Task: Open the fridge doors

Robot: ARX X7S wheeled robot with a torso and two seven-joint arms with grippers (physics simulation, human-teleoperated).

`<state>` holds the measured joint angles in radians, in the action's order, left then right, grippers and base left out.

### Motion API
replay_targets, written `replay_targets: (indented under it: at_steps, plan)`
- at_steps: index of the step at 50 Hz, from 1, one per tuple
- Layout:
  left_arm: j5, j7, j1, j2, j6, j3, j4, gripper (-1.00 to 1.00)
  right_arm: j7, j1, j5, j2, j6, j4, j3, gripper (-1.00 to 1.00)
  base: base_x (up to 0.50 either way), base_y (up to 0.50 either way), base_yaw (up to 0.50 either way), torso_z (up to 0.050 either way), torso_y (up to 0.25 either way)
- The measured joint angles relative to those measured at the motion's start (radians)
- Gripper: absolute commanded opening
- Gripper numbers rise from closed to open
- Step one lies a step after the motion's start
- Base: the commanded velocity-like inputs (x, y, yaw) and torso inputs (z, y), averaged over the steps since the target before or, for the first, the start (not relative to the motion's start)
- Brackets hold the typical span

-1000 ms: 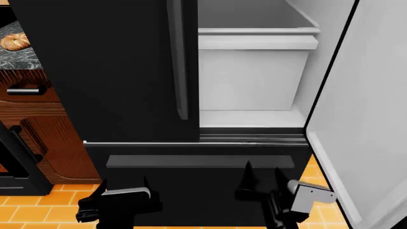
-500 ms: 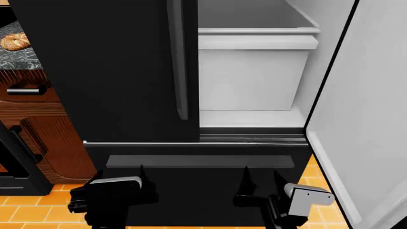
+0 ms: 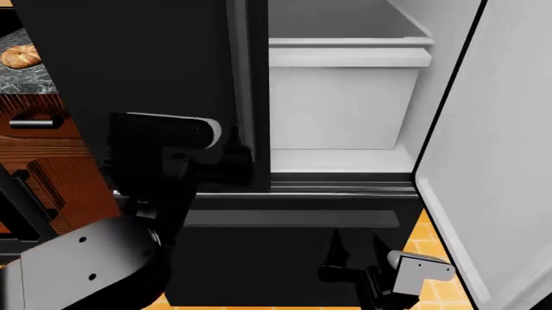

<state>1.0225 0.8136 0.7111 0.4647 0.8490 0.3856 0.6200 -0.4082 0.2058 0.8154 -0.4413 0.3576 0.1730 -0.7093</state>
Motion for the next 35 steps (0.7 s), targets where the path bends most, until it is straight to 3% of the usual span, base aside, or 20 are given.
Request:
replay_targets:
  at_steps: [17, 35]
  plan:
    - [-0.006, 0.0, 0.113, -0.153, 0.068, 0.122, -0.156, 1.0, 0.004, 0.002, 0.003, 0.008, 0.0, 0.022, 0.003, 1.0, 0.0, 0.0, 0.0, 0.0, 0.0]
    - [-0.129, -0.051, 0.213, -0.337, -0.064, 0.172, -0.522, 1.0, 0.012, 0.0, 0.008, 0.011, 0.0, 0.027, 0.004, 1.0, 0.0, 0.0, 0.0, 0.0, 0.0]
